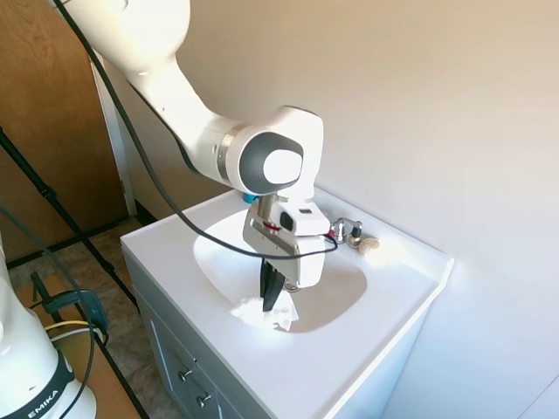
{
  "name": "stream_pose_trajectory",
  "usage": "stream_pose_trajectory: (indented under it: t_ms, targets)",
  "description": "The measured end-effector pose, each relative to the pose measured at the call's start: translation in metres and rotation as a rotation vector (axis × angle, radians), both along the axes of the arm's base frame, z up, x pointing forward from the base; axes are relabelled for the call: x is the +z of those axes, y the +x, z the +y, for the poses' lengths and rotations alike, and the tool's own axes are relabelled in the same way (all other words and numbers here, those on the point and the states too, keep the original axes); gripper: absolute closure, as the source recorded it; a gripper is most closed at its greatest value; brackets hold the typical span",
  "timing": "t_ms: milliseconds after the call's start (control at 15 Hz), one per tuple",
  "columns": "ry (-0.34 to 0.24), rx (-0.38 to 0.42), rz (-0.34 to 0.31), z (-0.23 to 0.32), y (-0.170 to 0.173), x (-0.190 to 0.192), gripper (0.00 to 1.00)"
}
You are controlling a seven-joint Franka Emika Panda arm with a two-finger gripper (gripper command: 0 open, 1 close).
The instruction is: Throw the tissue in the trash bin
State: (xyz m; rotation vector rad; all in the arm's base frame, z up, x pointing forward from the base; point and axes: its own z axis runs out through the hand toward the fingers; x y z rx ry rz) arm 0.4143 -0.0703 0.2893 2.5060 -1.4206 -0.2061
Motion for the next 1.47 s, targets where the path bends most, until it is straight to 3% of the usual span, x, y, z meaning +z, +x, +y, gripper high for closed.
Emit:
stream_pose_trajectory:
  t_ms: [267, 467, 1000, 1267, 1333, 1467]
  targets:
    - [0.038, 0.151, -0.1, 0.119, 0.027, 0.062, 1.0]
    - [0.044, 0.252, -0.154, 0.211, 0.037, 0.082, 1.0]
    - [0.09, 0.41, -0.176, 0.409, 0.07, 0.032, 1.0]
    - [0.129, 0.453, -0.178, 0.46, 0.072, 0.014, 1.0]
    - [0.135, 0.459, -0.171, 0.467, 0.075, 0.004, 0.0]
    - [0.142, 0.471, -0.155, 0.477, 0.081, -0.014, 0.0]
